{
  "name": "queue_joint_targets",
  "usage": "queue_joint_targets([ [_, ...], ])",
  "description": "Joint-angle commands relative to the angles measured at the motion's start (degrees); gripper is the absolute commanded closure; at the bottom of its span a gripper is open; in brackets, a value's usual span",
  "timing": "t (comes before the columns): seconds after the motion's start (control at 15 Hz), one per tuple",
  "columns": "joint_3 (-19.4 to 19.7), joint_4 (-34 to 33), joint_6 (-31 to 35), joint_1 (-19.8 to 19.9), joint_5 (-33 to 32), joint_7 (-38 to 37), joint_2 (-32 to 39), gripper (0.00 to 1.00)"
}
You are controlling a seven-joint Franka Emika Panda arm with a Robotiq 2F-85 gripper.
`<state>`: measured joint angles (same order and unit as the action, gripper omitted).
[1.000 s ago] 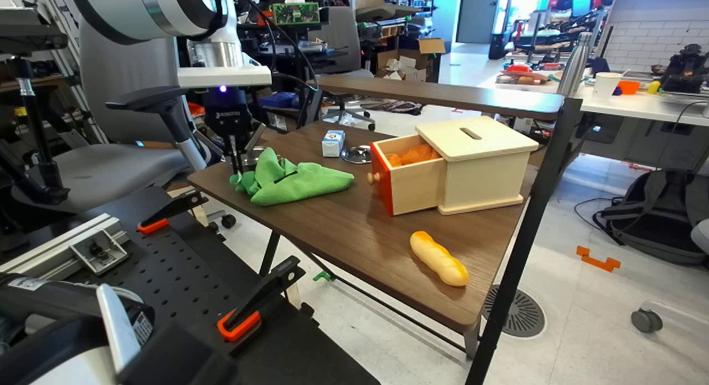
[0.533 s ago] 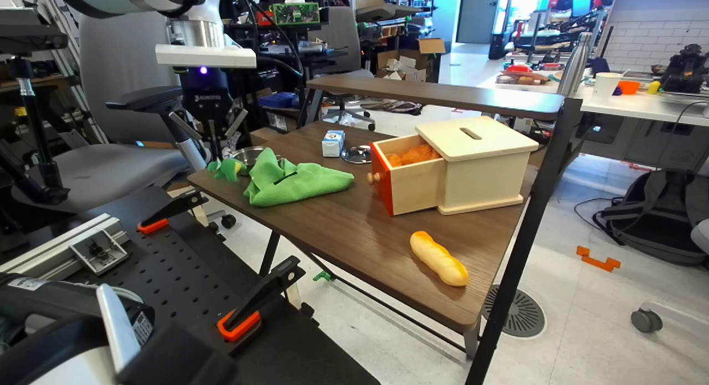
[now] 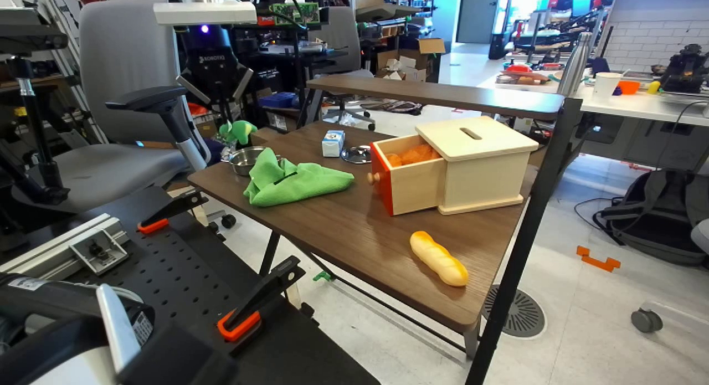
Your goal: Put the green plush toy in the silver pot
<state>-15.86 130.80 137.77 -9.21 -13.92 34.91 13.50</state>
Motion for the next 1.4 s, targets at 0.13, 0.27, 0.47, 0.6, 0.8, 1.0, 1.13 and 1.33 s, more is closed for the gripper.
queue_joint_targets([
  [0.13,0.44,-3.84,-0.63,-1.21,-0.25,-0.87,2.08,0.99],
  [0.27,0.48,-5.34,-1.07,-1.55,-0.62,-1.13,3.53,0.99],
  [0.47,0.56,-7.87,-1.54,-2.36,-1.72,-1.90,6.39,0.99],
  [0.6,0.59,-9.56,-1.40,-2.94,-2.38,-1.96,8.71,0.99],
  [0.8,0.86,-12.00,-1.42,-3.91,-4.04,-2.63,11.91,0.99],
  [1.0,1.35,-14.78,-1.55,-4.75,-5.90,-3.32,15.27,0.99],
  [1.13,1.36,-16.27,-2.02,-5.06,-6.40,-3.33,16.99,0.99],
  [1.33,1.16,-17.75,-2.11,-4.80,-5.90,-2.68,18.86,0.99],
])
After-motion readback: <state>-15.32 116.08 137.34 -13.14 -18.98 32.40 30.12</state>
